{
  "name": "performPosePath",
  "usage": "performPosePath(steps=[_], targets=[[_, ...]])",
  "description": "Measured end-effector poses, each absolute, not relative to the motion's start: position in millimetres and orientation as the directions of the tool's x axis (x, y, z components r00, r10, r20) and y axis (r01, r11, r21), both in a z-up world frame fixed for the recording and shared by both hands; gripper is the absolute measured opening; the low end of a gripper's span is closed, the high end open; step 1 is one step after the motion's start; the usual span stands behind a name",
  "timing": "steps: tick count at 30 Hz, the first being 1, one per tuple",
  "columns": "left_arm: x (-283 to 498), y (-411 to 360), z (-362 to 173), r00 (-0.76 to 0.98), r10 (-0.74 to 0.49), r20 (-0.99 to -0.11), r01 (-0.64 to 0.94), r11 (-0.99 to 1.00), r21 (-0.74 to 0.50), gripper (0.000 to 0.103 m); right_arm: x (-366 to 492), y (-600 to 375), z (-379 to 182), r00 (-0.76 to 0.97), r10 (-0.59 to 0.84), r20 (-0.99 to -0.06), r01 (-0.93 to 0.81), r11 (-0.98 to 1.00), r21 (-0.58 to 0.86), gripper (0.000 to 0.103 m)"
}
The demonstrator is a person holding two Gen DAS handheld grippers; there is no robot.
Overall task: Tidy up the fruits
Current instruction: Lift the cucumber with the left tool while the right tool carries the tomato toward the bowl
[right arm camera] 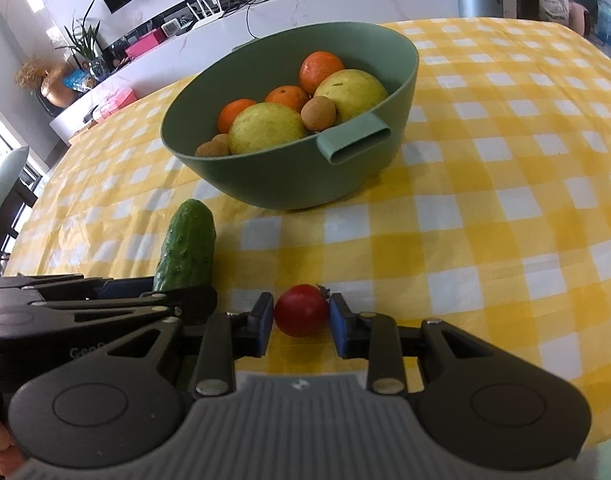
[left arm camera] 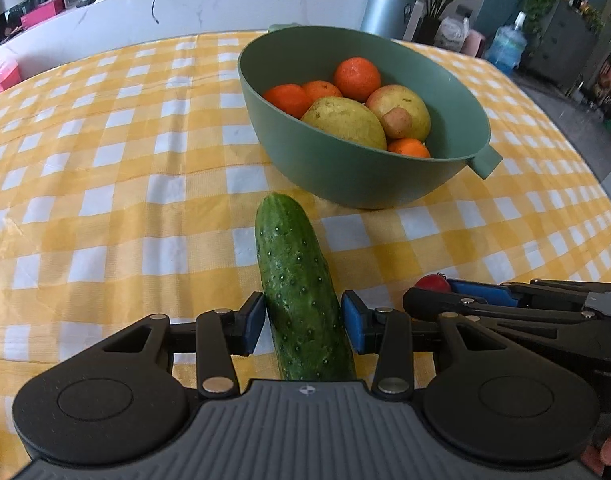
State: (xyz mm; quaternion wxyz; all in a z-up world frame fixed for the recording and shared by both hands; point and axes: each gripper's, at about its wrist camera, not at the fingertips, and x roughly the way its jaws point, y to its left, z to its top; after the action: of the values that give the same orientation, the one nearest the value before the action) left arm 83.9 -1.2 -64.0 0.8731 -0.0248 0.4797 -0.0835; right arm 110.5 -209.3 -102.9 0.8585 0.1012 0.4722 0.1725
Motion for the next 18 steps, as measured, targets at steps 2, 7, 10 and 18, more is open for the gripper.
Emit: performPosePath(steps=[2,7,10,18], targets=[[83,0,-65,0.532,-0.179,-0.828,0.130,0.983,-0.129,0.048,112,-209,-105,0.484,0.397,-0.780,-0.200,0.918,0.343,0.028],[79,3,-67,0.554,-0.184,-0.812,0.142,0.982,-0.126,0.052,115,-209,-105,0.486,0.401,-0.776,-0.192,0.916,0.353,0.028],[76,3,-68,0.563,-0.184,-0.806,0.144,0.982,-0.123,0.054,115,-208,-105,0.488,0.396,-0.778,-0.197,0.918,0.344,0.027],[72,-3,-73,0.551,-0.156,-0.820,0.197,0.979,-0.053,0.069,115,-212,-104,0.495,0.398,-0.773,-0.172,0.916,0.362,0.025]])
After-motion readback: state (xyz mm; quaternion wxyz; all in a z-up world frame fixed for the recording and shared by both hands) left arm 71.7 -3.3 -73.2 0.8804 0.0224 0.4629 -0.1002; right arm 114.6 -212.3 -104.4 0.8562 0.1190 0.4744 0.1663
